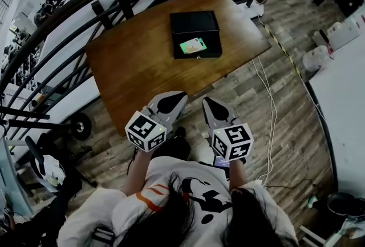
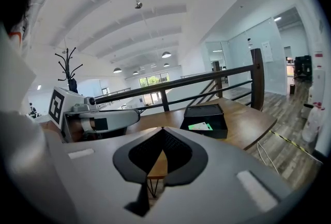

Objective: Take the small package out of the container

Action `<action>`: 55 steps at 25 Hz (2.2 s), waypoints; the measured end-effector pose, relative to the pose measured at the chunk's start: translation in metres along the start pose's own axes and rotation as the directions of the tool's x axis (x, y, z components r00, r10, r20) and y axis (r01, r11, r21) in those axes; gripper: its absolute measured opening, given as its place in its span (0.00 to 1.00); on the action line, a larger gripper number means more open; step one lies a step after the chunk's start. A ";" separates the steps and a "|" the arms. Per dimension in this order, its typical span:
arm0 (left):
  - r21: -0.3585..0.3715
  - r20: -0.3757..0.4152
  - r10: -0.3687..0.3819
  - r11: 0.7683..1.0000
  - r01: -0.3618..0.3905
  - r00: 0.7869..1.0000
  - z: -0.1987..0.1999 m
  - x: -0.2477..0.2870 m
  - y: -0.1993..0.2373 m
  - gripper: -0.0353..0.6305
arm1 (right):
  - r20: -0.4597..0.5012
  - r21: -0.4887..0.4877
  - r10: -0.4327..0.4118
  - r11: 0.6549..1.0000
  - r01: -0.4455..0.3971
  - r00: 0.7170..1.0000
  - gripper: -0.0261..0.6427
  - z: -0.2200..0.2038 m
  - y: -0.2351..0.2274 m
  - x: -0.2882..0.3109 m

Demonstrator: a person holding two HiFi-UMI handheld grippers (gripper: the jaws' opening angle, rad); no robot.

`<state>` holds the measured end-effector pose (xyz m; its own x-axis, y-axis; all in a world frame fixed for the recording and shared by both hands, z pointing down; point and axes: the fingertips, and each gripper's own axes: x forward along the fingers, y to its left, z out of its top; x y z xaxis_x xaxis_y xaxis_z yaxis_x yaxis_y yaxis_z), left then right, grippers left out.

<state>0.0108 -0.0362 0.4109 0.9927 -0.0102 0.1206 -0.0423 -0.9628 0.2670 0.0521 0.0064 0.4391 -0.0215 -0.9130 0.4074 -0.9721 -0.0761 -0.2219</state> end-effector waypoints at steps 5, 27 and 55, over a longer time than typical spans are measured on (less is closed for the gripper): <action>0.015 0.001 -0.035 0.999 0.035 0.999 0.009 0.005 0.032 0.05 | 0.002 -0.010 -0.022 1.000 0.022 1.000 0.07 0.013 0.001 0.032; -0.029 0.011 -0.050 0.998 0.051 0.999 0.012 0.017 0.080 0.05 | -0.054 -0.071 -0.030 0.997 0.026 0.998 0.07 0.031 -0.013 0.072; -0.074 -0.037 0.194 0.978 -0.196 0.980 0.026 0.104 0.174 0.06 | -0.172 -0.091 0.134 0.984 -0.151 0.976 0.09 0.065 -0.142 0.190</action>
<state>0.1093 -0.2121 0.4446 0.9606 -0.1869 0.2058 -0.2448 -0.9194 0.3079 0.2008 -0.1821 0.4905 -0.1915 -0.8323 0.5201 -0.9748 0.0995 -0.1997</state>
